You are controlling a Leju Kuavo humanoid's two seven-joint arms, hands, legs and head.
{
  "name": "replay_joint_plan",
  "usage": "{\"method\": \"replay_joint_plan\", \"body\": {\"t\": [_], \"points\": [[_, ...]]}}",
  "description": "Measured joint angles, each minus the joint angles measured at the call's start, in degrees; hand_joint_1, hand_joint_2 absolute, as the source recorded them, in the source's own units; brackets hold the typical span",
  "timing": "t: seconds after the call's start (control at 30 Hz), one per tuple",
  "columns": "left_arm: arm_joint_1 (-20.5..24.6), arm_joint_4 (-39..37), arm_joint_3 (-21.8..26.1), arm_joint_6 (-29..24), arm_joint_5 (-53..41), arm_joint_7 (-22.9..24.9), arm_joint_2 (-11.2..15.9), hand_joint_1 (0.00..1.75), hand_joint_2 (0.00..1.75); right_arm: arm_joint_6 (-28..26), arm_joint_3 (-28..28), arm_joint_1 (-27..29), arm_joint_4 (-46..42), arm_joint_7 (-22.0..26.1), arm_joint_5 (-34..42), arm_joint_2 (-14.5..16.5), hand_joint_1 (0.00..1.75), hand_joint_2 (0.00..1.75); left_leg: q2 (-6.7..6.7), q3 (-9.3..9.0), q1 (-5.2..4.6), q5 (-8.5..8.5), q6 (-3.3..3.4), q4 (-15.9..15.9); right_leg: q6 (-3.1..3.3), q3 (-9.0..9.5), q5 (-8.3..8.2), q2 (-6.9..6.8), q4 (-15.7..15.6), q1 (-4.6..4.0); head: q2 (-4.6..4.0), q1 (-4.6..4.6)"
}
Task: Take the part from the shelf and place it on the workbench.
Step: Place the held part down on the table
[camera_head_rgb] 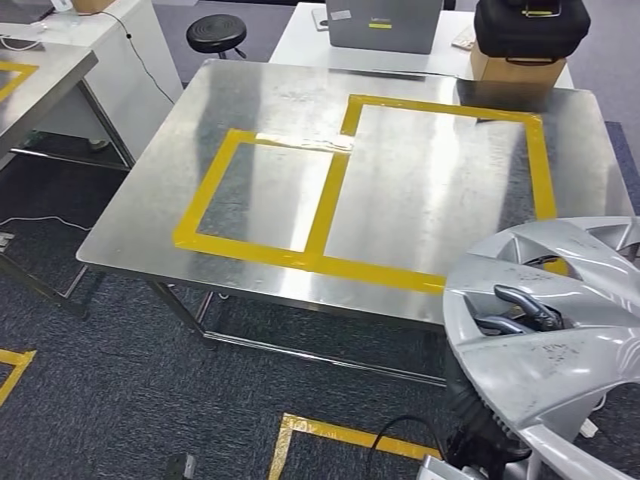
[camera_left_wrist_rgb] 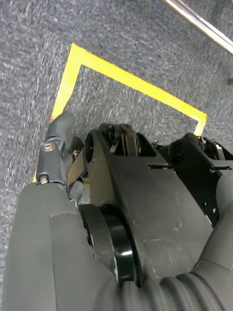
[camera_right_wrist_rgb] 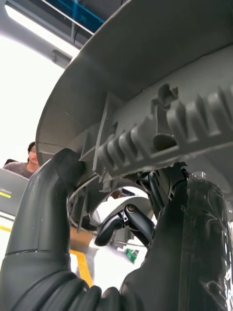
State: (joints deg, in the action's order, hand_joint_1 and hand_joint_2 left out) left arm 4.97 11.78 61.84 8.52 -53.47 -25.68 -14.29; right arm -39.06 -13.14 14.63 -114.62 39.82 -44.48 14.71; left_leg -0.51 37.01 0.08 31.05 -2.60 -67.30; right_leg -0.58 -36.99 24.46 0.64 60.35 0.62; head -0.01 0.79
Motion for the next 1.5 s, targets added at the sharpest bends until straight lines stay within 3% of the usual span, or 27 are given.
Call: {"method": "replay_joint_plan", "body": {"t": [0.03,0.1,0.23,0.3,0.37,0.4,0.43,0.47,0.57,0.63,0.7,0.77,0.8,0.87,0.9,0.93,0.97,1.03,1.07,1.13,1.23,1.3,1.4,1.43,1.47,1.5], "points": [[0.01,0.0,-0.01,-0.1,0.02,0.0,0.01,0.0,1.75,0.0,0.0,-0.01,-0.01,0.0,-0.03,0.01,1.75,1.75,0.01,-0.97,-0.03,-2.61,0.23,3.49,-0.17,0.39,0.23,0.02,0.03,-0.03,0.0,-0.01],[0.08,0.0,0.0,-0.27,0.06,0.04,0.0,0.0,1.75,0.0,0.0,-0.01,-0.05,0.0,-0.1,0.02,1.75,1.75,0.02,-2.3,-0.14,-4.9,0.82,8.21,-0.7,0.67,0.49,0.07,0.02,-0.16,-0.01,-0.03],[0.0,0.0,0.03,-0.39,0.12,0.15,-0.04,0.0,1.75,0.0,0.0,-0.01,-0.25,0.01,-0.24,0.02,1.75,1.75,-0.11,-2.84,-0.15,-5.52,2.13,9.51,-2.12,0.66,1.26,-0.07,0.25,-0.09,-0.02,-0.01],[0.03,0.0,0.04,-0.44,0.11,0.27,-0.07,0.0,1.75,0.0,0.0,-0.01,-0.32,0.03,-0.32,0.02,1.75,1.75,-0.1,-3.17,0.04,-5.64,2.63,9.75,-2.56,-1.05,3.99,-0.15,4.5,-0.07,-0.02,0.28],[0.02,0.0,0.04,-0.5,0.05,0.42,-0.08,0.0,1.75,0.0,0.03,0.0,-0.34,0.04,-0.45,0.02,1.75,1.75,-0.06,-3.32,0.0,-5.48,2.88,9.74,-2.77,-4.25,7.58,-0.17,11.87,-0.1,-0.02,0.53],[0.01,0.0,0.04,-0.5,-0.02,0.46,-0.08,0.0,1.75,0.0,0.04,0.01,-0.34,0.03,-0.51,0.02,1.75,1.75,-0.05,-3.39,-0.02,-5.41,2.96,9.73,-2.84,-5.45,8.4,-0.17,14.47,-0.11,-0.02,0.54],[0.0,0.0,0.03,-0.49,-0.1,0.46,-0.08,0.0,1.75,0.0,0.06,0.01,-0.34,0.03,-0.55,0.02,1.75,1.75,-0.05,-3.5,-0.02,-5.33,3.0,9.73,-2.87,-5.72,8.12,-0.18,15.11,-0.12,-0.02,0.59],[-0.01,0.0,0.03,-0.49,-0.19,0.46,-0.1,0.0,1.75,0.0,0.07,0.01,-0.34,0.02,-0.59,0.02,1.75,1.75,-0.09,-3.69,-0.01,-5.22,2.98,9.72,-2.86,-4.85,6.79,-0.2,13.46,-0.09,-0.02,0.58],[0.01,0.0,0.02,-0.37,-0.36,0.41,-0.15,0.0,1.75,0.0,0.07,0.01,-0.35,0.03,-0.77,0.02,1.75,1.75,-0.26,-4.34,-0.14,-4.7,2.43,9.58,-2.59,0.95,2.15,-0.32,2.52,-0.04,0.0,0.56],[0.0,0.0,0.02,0.31,-0.43,0.14,-0.1,0.0,1.75,0.0,0.07,0.01,-0.36,0.02,-0.86,0.02,1.75,1.75,-0.29,-4.38,-0.36,-4.52,1.88,9.56,-2.05,2.33,1.9,-0.2,-0.18,-0.13,-0.01,0.43],[0.06,0.0,0.02,1.61,-0.43,-0.38,-0.08,0.0,1.75,0.0,0.07,0.01,-0.4,0.01,-0.92,0.03,1.75,1.75,-0.24,-4.43,-0.35,-4.0,1.28,9.81,-1.19,2.42,2.37,0.03,-0.45,-0.14,-0.01,0.33],[0.17,0.0,0.02,2.66,-0.34,-0.82,-0.07,0.0,1.75,0.0,0.07,0.02,-0.56,0.0,-0.95,0.06,1.75,1.75,-0.13,-3.74,-0.27,-2.79,0.58,8.1,-0.28,3.16,3.23,0.07,-0.8,0.05,-0.01,-0.04],[0.18,0.0,0.02,2.79,-0.28,-0.9,-0.07,0.0,1.75,0.0,0.07,0.03,-0.65,0.0,-0.98,0.08,1.75,1.75,-0.07,-2.46,-0.22,-1.78,0.28,5.49,0.11,3.71,3.61,0.04,-0.93,0.17,-0.01,-0.27],[0.08,0.0,0.02,2.57,-0.11,-0.95,-0.04,0.0,1.75,0.0,0.07,0.05,-0.69,0.0,-1.03,0.09,1.75,1.75,-0.01,2.17,-0.12,0.8,-0.11,-2.3,0.53,4.7,4.48,-0.06,-0.94,0.12,-0.02,-0.61],[0.0,0.0,0.03,2.4,-0.03,-0.94,0.0,0.0,1.75,0.0,0.07,0.05,-0.69,0.0,-1.05,0.09,1.75,1.75,0.0,4.38,-0.09,1.3,-0.18,-5.48,0.53,5.27,4.9,-0.05,-0.94,0.08,-0.02,-0.59],[-0.06,0.0,0.04,2.3,0.02,-0.94,0.04,0.0,1.75,0.0,0.07,0.05,-0.7,0.0,-1.06,0.09,1.75,1.75,0.0,5.77,-0.1,0.63,-0.15,-6.85,0.44,5.94,5.31,0.0,-0.94,0.06,-0.02,-0.6],[-0.09,0.0,0.05,2.26,0.03,-0.94,0.09,0.0,1.75,0.0,0.07,0.05,-0.7,0.0,-1.07,0.09,1.75,1.75,0.0,6.0,-0.11,-1.23,-0.04,-5.97,0.29,6.77,5.79,0.05,-0.94,0.05,-0.02,-0.61],[-0.16,0.0,0.06,2.2,0.03,-0.93,0.11,0.0,1.75,0.0,0.07,0.06,-0.73,0.0,-1.07,0.09,1.75,1.75,0.0,3.79,-0.15,-6.95,0.44,0.9,-0.15,8.51,6.75,0.12,-0.97,0.07,-0.02,-0.62],[-0.18,0.0,0.06,1.98,0.03,-0.86,0.1,0.0,1.75,0.0,0.07,0.06,-0.74,0.01,-1.09,0.09,1.75,1.75,-0.02,2.43,-0.25,-8.92,0.76,4.3,-0.45,9.14,7.32,0.17,-0.93,-0.02,-0.02,-0.61],[-0.23,0.0,0.06,1.16,0.0,-0.54,0.09,0.0,1.75,0.0,0.08,0.07,-0.78,0.01,-1.17,0.09,1.75,1.75,-0.07,0.98,-0.47,-9.84,1.42,7.98,-1.08,9.55,8.07,0.26,-1.17,-0.07,-0.02,-0.6],[-0.3,0.0,0.08,0.03,-0.02,-0.14,0.02,0.0,1.75,0.0,0.09,0.07,-0.85,-0.01,-1.25,0.09,1.75,1.75,-0.14,0.31,-0.41,-8.55,2.3,8.9,-1.97,10.41,8.75,0.18,-2.19,-0.07,-0.01,-0.55],[-0.2,0.0,0.1,-0.39,-0.01,-0.03,-0.02,0.0,1.75,0.0,0.09,0.07,-0.98,0.01,-1.32,0.09,1.75,1.75,-0.17,-0.77,-0.14,-8.02,2.83,9.75,-2.23,9.34,10.48,-0.02,0.71,-0.17,-0.01,-0.33],[-0.09,0.0,0.11,-0.72,-0.01,0.16,-0.05,0.0,1.75,0.0,0.15,0.08,-1.07,0.02,-1.46,0.09,1.75,1.75,-0.19,-1.94,-0.12,-6.92,3.18,10.04,-2.14,1.83,13.96,-0.12,12.14,-0.22,-0.01,-0.06],[-0.15,0.0,0.12,-0.79,-0.01,0.2,-0.04,0.0,1.75,0.0,0.18,0.09,-1.07,0.01,-1.47,0.09,1.75,1.75,-0.21,-2.38,-0.11,-6.51,3.17,10.04,-2.21,-0.29,13.58,-0.13,14.28,-0.2,-0.01,-0.03],[-0.21,0.0,0.13,-0.83,-0.01,0.22,-0.04,0.0,1.75,0.0,0.21,0.09,-1.07,-0.01,-1.49,0.09,1.75,1.75,-0.26,-2.98,-0.09,-6.05,3.11,10.04,-2.37,-1.34,11.85,-0.14,14.19,-0.14,-0.01,-0.02],[-0.25,0.0,0.14,-0.85,-0.01,0.24,-0.04,0.0,1.75,0.0,0.23,0.1,-1.07,-0.02,-1.53,0.09,1.75,1.75,-0.34,-3.75,-0.05,-5.53,2.98,10.03,-2.55,-1.27,8.98,-0.18,11.9,-0.04,-0.01,0.02]]}}
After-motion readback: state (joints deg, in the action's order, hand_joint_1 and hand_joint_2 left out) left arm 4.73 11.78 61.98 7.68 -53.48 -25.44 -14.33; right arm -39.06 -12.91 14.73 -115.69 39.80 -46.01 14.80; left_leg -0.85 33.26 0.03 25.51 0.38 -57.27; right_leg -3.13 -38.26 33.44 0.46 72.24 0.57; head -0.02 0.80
